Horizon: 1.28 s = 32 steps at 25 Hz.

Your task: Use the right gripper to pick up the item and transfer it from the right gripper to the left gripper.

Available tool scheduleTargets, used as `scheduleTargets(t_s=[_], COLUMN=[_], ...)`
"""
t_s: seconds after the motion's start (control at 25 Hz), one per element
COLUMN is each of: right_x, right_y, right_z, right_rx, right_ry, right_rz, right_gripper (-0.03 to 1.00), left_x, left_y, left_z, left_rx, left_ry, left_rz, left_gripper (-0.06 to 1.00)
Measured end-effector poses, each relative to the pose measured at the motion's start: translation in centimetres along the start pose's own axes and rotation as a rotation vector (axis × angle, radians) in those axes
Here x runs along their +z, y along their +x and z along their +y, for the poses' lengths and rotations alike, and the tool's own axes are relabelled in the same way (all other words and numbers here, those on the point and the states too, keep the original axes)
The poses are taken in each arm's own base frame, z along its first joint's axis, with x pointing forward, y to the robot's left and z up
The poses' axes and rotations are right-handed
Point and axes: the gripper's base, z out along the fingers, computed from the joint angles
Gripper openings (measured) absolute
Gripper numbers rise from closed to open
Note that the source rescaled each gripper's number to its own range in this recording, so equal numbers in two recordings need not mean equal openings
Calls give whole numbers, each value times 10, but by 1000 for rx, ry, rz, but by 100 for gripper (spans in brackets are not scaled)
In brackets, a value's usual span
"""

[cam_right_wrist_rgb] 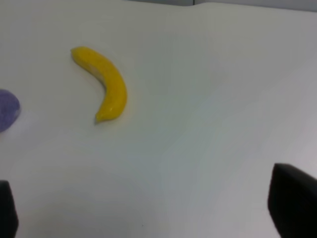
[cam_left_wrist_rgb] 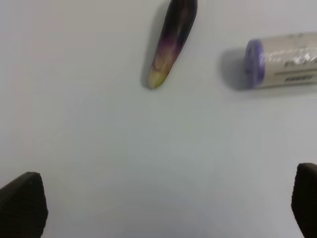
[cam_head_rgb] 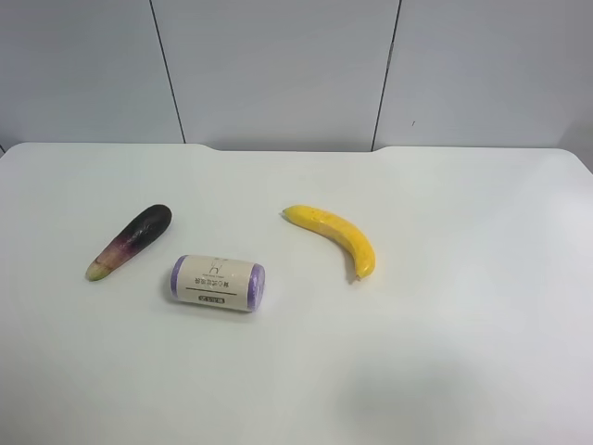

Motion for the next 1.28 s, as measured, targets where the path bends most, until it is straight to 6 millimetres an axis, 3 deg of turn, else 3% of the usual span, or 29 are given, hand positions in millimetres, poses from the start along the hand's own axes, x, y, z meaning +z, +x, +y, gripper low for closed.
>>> scheduleTargets(t_s=[0.32,0.76,0.88,1.28], right_x=[0,0,0,0], right_y=[0,0,0,0], right_z=[0,0,0,0], right_rx=[0,0,0,0], right_ry=[0,0,0,0], right_rz=[0,0,0,0], right_gripper=[100,100,100,100], left_x=[-36,-40,-33,21], left_y=[28,34,38,81], left_z=[-4,-8,-10,-21], left_rx=[-7,-29,-34,-131], left_ry=[8,-25,-60,-74], left_rz=[-193,-217,-194,-205], left_gripper=[100,100,100,100])
